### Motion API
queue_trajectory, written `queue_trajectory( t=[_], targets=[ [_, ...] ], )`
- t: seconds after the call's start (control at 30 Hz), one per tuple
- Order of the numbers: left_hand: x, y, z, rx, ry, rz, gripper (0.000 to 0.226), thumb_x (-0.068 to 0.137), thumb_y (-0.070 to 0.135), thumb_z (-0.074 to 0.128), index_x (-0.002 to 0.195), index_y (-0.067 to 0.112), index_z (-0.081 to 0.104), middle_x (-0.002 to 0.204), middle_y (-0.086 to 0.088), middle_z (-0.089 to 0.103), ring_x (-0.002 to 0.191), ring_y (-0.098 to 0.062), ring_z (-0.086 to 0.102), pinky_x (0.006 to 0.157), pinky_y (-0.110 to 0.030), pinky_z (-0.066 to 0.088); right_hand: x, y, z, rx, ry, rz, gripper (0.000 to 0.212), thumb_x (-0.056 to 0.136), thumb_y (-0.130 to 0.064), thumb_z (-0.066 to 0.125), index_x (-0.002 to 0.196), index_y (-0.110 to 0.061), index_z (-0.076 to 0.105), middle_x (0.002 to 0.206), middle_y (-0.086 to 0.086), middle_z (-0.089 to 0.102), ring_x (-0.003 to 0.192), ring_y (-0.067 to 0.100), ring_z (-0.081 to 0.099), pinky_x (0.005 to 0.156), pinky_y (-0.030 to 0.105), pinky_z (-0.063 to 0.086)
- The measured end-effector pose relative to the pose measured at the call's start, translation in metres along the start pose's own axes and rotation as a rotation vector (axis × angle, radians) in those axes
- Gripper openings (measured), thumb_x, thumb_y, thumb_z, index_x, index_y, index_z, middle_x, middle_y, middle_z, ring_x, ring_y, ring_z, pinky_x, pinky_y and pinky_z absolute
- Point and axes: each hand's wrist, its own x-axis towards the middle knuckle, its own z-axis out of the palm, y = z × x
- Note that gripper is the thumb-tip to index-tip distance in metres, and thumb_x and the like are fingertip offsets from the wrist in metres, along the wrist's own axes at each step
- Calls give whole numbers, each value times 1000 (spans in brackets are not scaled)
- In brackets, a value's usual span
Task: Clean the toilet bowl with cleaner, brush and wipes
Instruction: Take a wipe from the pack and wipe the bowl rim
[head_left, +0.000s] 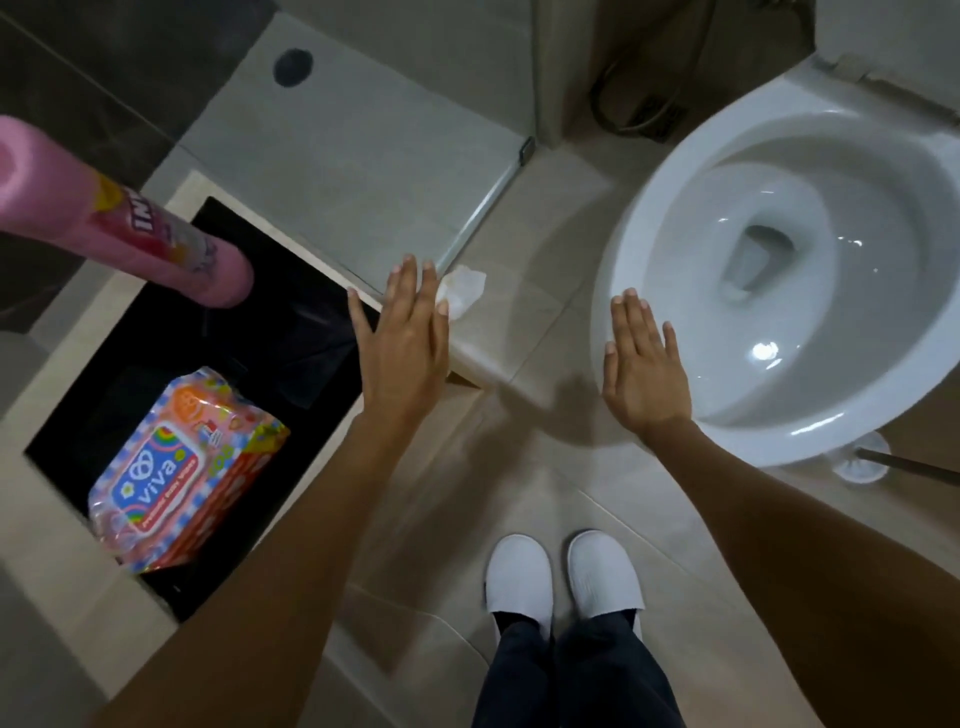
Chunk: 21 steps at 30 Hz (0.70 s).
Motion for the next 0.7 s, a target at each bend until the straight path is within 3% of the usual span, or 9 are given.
queue_trajectory(
  t=[0.13, 0.3, 0.43, 0.57, 0.7],
  targets=[
    [-6, -37, -28, 34, 77, -84, 53, 101, 35, 19, 144, 10, 38, 151, -9, 34, 142, -20, 26, 113, -54, 4, 1, -2, 1, 19, 38, -17, 58, 98, -29, 18, 153, -11, 16, 160, 6, 13, 147, 20, 13, 119, 43, 11],
    [-22, -98, -55, 76, 174, -235, 53, 101, 35, 19, 145, 13, 36, 153, -4, 32, 143, -15, 22, 114, -50, -1, 1, 0, 2, 37, 61, -27, 59, 98, -32, 16, 152, -10, 18, 160, 8, 15, 147, 23, 15, 118, 46, 13],
    [-37, -127, -50, 163, 91, -348, 52, 100, 33, 21, 146, 12, 34, 153, -9, 30, 144, -20, 20, 113, -55, 0, 0, 2, 1, 21, 49, -25, 60, 99, -34, 11, 153, -9, 14, 160, 8, 12, 148, 22, 12, 119, 45, 11],
    [-40, -127, -33, 261, -35, -323, 53, 101, 34, 19, 147, 10, 30, 153, -13, 30, 144, -25, 21, 112, -57, -1, -1, 3, 2, -13, 29, -16, 60, 99, -36, 7, 154, -11, 10, 161, 7, 7, 148, 19, 6, 120, 43, 8],
    [-28, -119, -24, 285, -62, -346, 61, 98, 40, 11, 148, 8, 26, 154, -13, 27, 145, -23, 16, 112, -56, -5, -1, 2, 2, -18, 28, -11, 59, 100, -35, 9, 153, -10, 12, 160, 8, 9, 148, 21, 10, 119, 44, 8]
  ],
)
